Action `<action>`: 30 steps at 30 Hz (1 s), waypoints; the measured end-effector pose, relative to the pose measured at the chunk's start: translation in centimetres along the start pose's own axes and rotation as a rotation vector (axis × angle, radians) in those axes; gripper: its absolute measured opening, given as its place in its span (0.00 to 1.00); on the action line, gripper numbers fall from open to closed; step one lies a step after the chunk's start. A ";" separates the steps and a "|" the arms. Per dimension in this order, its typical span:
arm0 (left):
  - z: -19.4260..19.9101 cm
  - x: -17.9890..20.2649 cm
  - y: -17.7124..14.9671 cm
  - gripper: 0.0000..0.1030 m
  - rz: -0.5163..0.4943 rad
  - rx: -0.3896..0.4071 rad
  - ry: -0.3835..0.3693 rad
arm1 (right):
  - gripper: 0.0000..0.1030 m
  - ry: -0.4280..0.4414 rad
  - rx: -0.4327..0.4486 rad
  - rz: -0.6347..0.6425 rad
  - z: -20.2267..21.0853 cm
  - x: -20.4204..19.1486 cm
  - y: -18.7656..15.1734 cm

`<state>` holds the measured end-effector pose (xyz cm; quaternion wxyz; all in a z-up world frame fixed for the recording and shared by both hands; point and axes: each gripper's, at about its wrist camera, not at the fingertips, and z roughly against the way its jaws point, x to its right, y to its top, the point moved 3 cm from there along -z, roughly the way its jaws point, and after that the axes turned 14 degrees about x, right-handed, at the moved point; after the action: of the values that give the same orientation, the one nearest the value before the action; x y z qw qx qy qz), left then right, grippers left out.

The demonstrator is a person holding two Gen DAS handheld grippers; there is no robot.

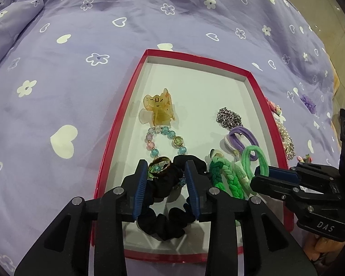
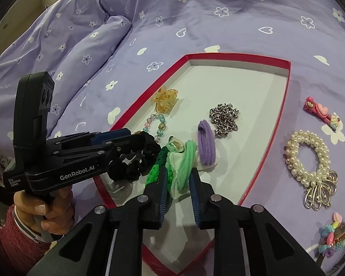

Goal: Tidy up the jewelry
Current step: 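Lower both items into the tray and open both tools, then withdraw both tools from the tray toward the beaded keyring and watch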

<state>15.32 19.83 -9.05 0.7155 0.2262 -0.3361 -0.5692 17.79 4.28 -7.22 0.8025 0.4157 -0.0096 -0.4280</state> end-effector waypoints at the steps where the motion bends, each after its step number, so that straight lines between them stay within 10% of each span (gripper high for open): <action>1: 0.1 0.0 0.0 0.36 0.001 0.001 0.001 | 0.21 0.000 0.002 -0.001 0.1 0.0 0.0; 30: 3.2 8.1 1.0 0.46 -0.070 0.043 -0.114 | 0.32 -0.170 0.131 -0.229 12.2 9.5 -5.2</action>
<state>14.70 12.46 -4.38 0.6698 0.2204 -0.3803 -0.5985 15.76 -11.81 -6.01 0.7159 0.4279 -0.0580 -0.5487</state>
